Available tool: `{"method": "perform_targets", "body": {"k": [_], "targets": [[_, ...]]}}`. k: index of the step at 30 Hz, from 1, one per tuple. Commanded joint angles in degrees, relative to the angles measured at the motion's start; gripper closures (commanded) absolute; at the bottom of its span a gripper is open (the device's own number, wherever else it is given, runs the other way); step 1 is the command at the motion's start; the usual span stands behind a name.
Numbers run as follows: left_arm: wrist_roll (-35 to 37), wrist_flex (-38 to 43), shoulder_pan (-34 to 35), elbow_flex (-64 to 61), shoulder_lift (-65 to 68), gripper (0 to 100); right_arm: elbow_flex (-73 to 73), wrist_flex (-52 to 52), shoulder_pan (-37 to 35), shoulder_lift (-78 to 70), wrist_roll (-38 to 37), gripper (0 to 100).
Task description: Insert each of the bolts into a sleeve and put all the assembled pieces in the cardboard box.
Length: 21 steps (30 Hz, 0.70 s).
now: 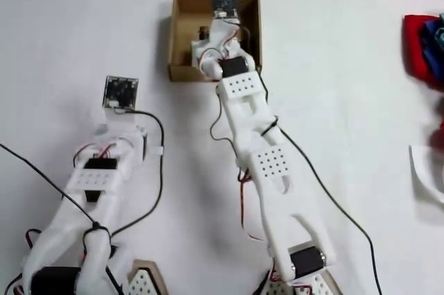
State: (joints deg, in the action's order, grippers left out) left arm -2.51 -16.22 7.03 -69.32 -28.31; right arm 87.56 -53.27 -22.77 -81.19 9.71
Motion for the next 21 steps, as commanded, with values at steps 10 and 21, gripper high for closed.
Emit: {"method": "perform_targets", "body": {"k": [10,21], "targets": [[-0.4,0.5,0.3,0.0,-1.5,97,0.6,6.3,0.9,-2.8,-0.3,97.8],[-0.4,0.4,0.4,0.0,-1.5,97,0.4,6.4,1.6,-2.9,-0.2,97.4]]}}
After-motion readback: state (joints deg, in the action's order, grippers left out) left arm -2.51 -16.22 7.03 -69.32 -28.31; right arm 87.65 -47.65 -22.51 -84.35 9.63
